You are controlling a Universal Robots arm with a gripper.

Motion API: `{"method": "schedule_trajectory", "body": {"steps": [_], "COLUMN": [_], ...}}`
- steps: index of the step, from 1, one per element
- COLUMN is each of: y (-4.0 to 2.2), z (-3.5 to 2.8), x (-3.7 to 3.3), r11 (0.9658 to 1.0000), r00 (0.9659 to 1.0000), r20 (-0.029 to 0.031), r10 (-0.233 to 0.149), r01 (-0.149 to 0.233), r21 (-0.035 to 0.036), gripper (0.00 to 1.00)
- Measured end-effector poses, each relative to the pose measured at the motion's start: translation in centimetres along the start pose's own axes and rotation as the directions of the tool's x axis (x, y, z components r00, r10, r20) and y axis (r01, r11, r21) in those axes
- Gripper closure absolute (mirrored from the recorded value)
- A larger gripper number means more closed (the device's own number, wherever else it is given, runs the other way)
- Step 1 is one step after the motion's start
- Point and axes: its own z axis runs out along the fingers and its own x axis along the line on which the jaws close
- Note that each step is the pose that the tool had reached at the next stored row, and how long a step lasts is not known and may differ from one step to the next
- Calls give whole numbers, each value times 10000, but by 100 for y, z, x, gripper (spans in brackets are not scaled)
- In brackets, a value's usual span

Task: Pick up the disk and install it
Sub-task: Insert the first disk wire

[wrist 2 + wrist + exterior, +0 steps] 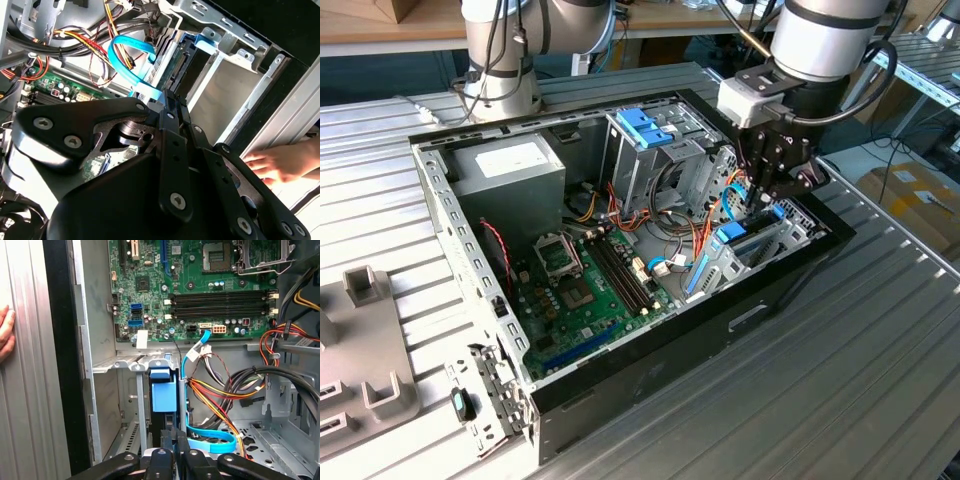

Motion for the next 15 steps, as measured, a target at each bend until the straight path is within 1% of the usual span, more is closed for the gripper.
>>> {"method": "schedule_trajectory", "body": {"steps": [2, 5, 6, 8, 9, 11, 15], "y": [5, 11, 13, 21, 21, 22, 23], "z": [6, 14, 27, 65, 70, 77, 78], "x": [1, 0, 0, -2, -2, -2, -2], "r11": [9998, 9990, 9987, 9983, 9982, 9976, 9975], "r00": [10000, 9998, 9998, 9996, 9995, 9993, 9991], "r20": [17, 36, 45, 51, 51, 60, 67], "r10": [-85, -181, -215, -282, -307, -377, -412], "r01": [85, 179, 212, 279, 304, 373, 407], "r21": [191, 416, 471, 504, 519, 575, 579], "gripper": [84, 84, 84, 84, 84, 84, 84]}}
